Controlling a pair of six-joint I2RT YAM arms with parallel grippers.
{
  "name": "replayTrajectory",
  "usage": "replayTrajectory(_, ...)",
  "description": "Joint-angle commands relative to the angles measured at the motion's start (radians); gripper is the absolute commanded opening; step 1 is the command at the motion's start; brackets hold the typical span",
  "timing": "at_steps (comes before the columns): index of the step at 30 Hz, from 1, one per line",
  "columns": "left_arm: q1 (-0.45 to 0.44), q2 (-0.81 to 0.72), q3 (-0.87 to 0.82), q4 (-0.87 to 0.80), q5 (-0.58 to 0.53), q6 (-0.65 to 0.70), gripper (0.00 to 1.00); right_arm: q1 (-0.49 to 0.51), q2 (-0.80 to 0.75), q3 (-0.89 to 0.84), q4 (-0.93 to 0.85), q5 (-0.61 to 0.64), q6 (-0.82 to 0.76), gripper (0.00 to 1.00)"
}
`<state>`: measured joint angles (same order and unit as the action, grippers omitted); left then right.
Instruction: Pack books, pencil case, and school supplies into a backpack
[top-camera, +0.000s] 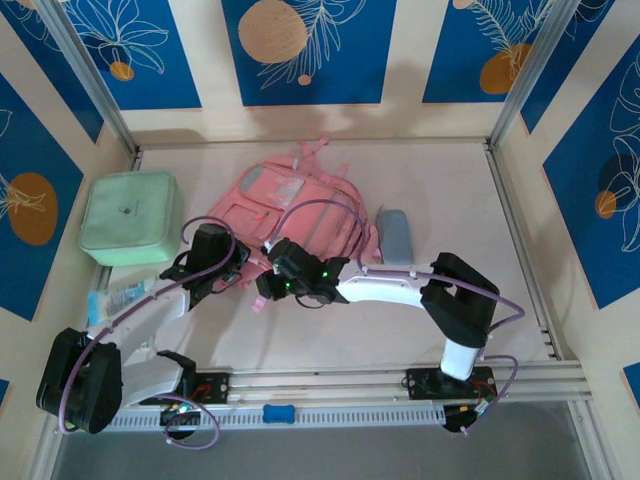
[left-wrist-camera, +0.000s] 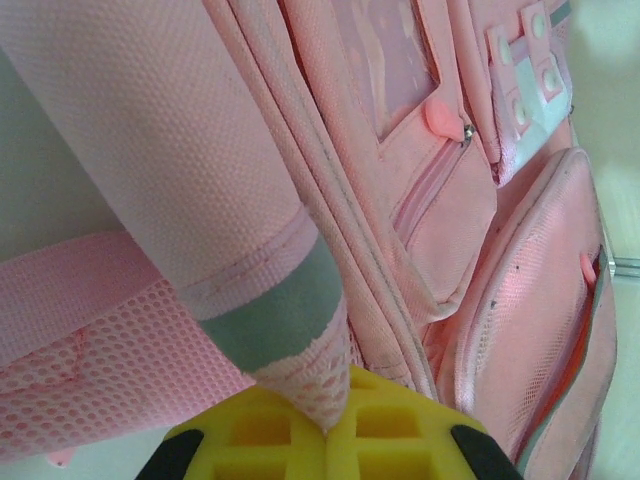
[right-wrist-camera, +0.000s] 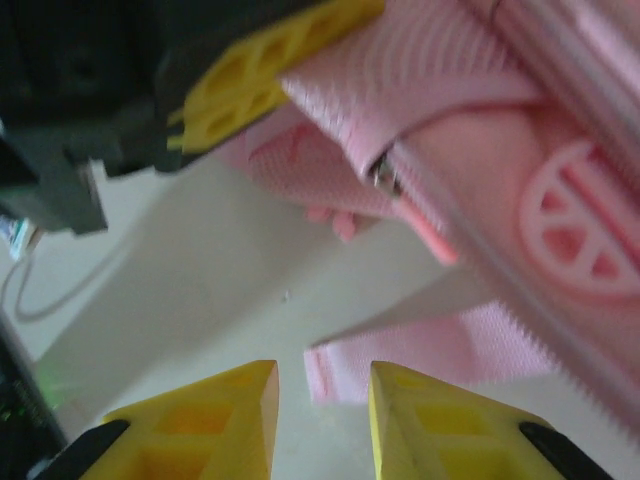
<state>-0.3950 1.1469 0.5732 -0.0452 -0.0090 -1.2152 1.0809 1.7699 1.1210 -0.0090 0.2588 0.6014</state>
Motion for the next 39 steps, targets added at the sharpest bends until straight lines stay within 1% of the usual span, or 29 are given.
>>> replayTrajectory(1, -0.011, -0.038, 0.043, 0.014, 0.007, 0.008, 0.00, 0.012, 0.022, -0.025, 0.152, 0.134, -0.064, 0.32)
replayTrajectory(2, -0.011, -0.036, 0.045, 0.015, 0.009, 0.008, 0.00, 0.014, 0.029, -0.042, 0.177, 0.172, -0.088, 0.33)
replayTrajectory(4, -0.011, -0.032, 0.052, 0.017, 0.018, 0.012, 0.00, 0.014, 0.041, -0.094, 0.280, 0.201, -0.142, 0.34)
replayTrajectory(7, -0.011, -0.030, 0.064, 0.012, 0.023, 0.020, 0.00, 0.029, 0.049, -0.161, 0.393, 0.266, -0.206, 0.39)
replayTrajectory(10, -0.012, -0.027, 0.075, 0.012, 0.030, 0.030, 0.00, 0.029, 0.075, -0.186, 0.464, 0.275, -0.241, 0.41)
replayTrajectory(14, -0.011, -0.024, 0.070, 0.024, 0.041, 0.028, 0.00, 0.039, 0.124, -0.183, 0.565, 0.317, -0.339, 0.40)
replayTrajectory(17, -0.012, -0.024, 0.073, 0.020, 0.053, 0.043, 0.00, 0.056, 0.157, -0.193, 0.685, 0.396, -0.442, 0.37)
replayTrajectory(18, -0.011, -0.027, 0.073, 0.009, 0.052, 0.041, 0.00, 0.057, 0.174, -0.187, 0.702, 0.409, -0.467, 0.37)
replayTrajectory(20, -0.011, -0.032, 0.057, 0.039, 0.055, 0.036, 0.00, 0.051, 0.207, -0.154, 0.692, 0.442, -0.488, 0.36)
replayTrajectory(21, -0.011, -0.032, 0.056, 0.048, 0.060, 0.037, 0.00, 0.050, 0.216, -0.150, 0.702, 0.443, -0.500, 0.36)
replayTrajectory(24, -0.013, -0.024, 0.065, 0.030, 0.074, 0.042, 0.00, 0.053, 0.225, -0.158, 0.805, 0.427, -0.574, 0.35)
replayTrajectory(28, -0.016, -0.027, 0.059, 0.038, 0.072, 0.043, 0.00, 0.055, 0.207, -0.146, 0.816, 0.427, -0.623, 0.29)
replayTrajectory(33, -0.017, -0.026, 0.062, 0.027, 0.062, 0.055, 0.00, 0.056, 0.182, -0.164, 0.804, 0.407, -0.636, 0.23)
replayTrajectory(39, -0.016, -0.023, 0.063, 0.021, 0.048, 0.064, 0.00, 0.059, 0.151, -0.190, 0.746, 0.427, -0.581, 0.07)
